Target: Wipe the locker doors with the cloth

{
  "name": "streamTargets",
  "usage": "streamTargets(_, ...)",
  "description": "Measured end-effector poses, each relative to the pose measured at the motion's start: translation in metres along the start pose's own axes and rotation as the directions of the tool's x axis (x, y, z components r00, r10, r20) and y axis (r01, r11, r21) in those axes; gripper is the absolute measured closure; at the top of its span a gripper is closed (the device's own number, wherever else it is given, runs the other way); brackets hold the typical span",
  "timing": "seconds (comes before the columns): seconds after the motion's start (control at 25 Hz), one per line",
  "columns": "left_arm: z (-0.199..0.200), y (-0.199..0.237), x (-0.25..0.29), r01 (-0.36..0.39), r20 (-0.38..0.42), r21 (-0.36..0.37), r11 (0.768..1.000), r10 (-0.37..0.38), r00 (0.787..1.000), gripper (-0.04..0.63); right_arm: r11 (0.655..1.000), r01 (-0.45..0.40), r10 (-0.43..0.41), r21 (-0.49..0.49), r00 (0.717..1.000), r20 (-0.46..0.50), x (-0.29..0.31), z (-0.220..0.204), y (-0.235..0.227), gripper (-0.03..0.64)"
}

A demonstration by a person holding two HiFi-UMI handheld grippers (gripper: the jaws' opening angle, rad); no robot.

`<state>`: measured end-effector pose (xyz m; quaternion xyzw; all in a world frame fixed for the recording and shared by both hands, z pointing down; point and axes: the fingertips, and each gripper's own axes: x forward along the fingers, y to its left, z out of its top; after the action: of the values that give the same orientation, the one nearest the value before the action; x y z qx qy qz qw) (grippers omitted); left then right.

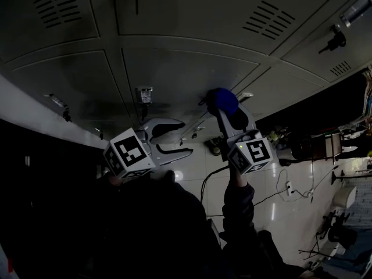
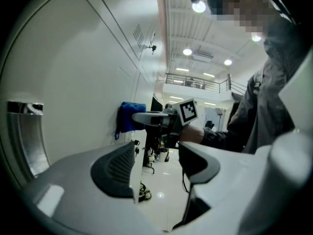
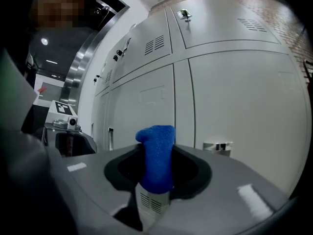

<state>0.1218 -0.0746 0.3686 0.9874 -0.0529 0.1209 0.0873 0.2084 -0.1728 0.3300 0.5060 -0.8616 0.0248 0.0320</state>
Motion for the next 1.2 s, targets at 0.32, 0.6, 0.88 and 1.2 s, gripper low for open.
streamTargets(0.32,-0.002,-0.003,0.014,0.020,-0.015,0.003,1.000,-0.020,1.000,0.332,0.998,0.049,-0.049,0.025,0.999,-0.004,-0.013,-0.007,-0.027,0.489)
streamTargets(0.6,-0.005,-0.004,0.003,0.006,-0.014,-0.005,1.000,-0.006,1.000,0.331,1.000,0.011,-0.011,0.021,1.000,0.028,-0.016,-0.002,0.000,0.489)
streamTargets(0.88,-0.015,-0.002,-0.027,-0.035,-0.007,-0.027,0.999,0.034,0.999,0.332,0.995,-0.101,0.101,0.002,0.995,0.017,0.007,-0.009,0.059,0.489)
streamTargets(1.2,-0.036,0.009,-0.080,-0.115,-0.018,-0.054,0.992,0.115,0.993,0.331,0.969,-0.246,0.246,0.008,0.969,0.013,0.056,-0.015,0.141,0.490)
